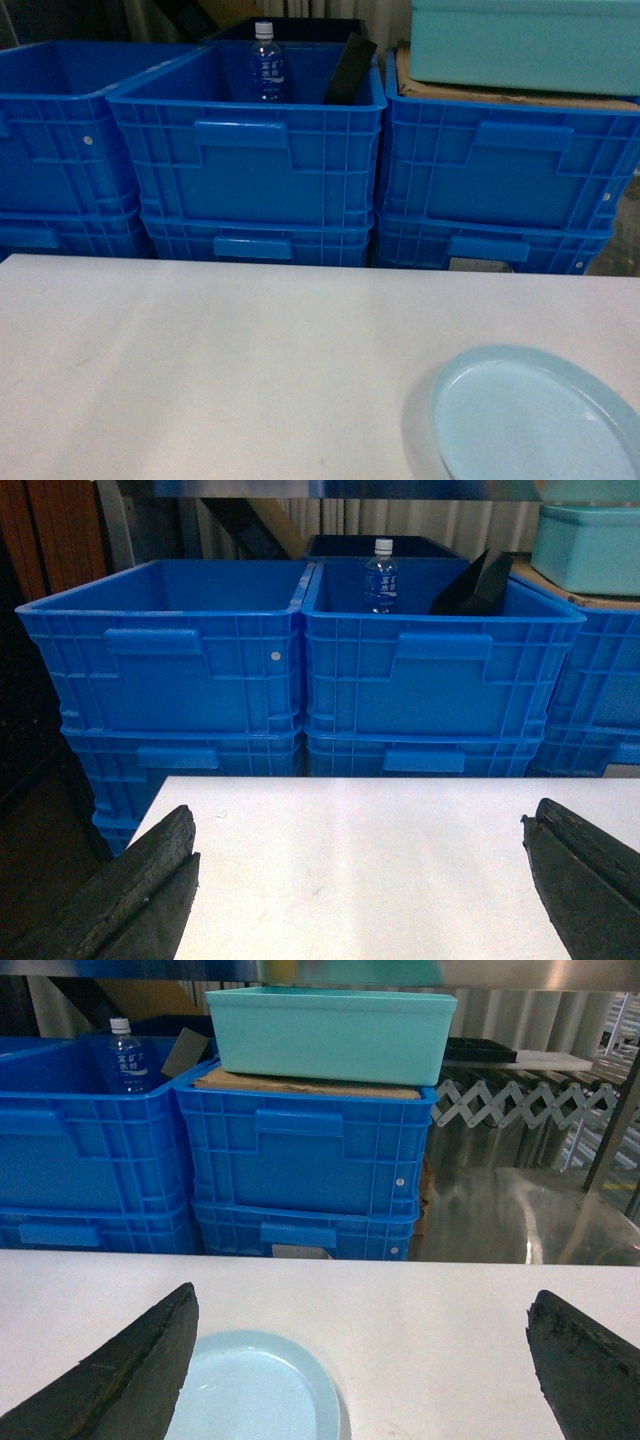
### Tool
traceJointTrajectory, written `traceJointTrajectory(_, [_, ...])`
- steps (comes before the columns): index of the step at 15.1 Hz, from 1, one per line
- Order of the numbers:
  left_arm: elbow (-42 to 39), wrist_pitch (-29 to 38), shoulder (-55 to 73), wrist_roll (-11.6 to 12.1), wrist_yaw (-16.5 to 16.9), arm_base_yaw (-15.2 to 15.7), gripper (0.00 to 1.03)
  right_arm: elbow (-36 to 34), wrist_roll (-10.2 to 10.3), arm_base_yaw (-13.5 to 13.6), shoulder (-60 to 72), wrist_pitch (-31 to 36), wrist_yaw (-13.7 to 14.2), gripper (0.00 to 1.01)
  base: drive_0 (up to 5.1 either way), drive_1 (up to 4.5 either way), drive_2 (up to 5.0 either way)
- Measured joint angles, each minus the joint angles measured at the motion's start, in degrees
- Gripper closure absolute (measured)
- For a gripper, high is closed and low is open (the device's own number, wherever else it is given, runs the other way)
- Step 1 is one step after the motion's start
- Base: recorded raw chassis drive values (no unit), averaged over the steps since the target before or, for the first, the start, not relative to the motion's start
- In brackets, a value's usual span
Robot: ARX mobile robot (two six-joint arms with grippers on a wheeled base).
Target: Place blue tray on left shelf second layer neatly
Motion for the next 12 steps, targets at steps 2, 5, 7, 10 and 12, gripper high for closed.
traceJointTrajectory(2, [0.0, 0.0, 0.0, 0.0, 0.0, 0.0, 0.05, 0.0, 0.0, 0.0, 0.0, 0.0, 0.0, 0.03, 0.0, 0.00, 0.0])
traceJointTrajectory(5, [0.0, 0.0, 0.0, 0.0, 0.0, 0.0, 0.05, 0.0, 0.0, 0.0, 0.0, 0.0, 0.0, 0.03, 0.0, 0.00, 0.0])
traceJointTrajectory(7, [0.0, 0.0, 0.0, 0.0, 0.0, 0.0, 0.05, 0.0, 0.0, 0.0, 0.0, 0.0, 0.0, 0.03, 0.0, 0.00, 0.0])
traceJointTrajectory(10, [0.0, 0.0, 0.0, 0.0, 0.0, 0.0, 0.05, 0.0, 0.0, 0.0, 0.0, 0.0, 0.0, 0.03, 0.0, 0.00, 0.0])
traceJointTrajectory(12, [0.0, 0.0, 0.0, 0.0, 0.0, 0.0, 0.05, 0.0, 0.7, -3.3, 0.1, -3.2, -4.8, 0.03, 0.0, 0.00, 0.0])
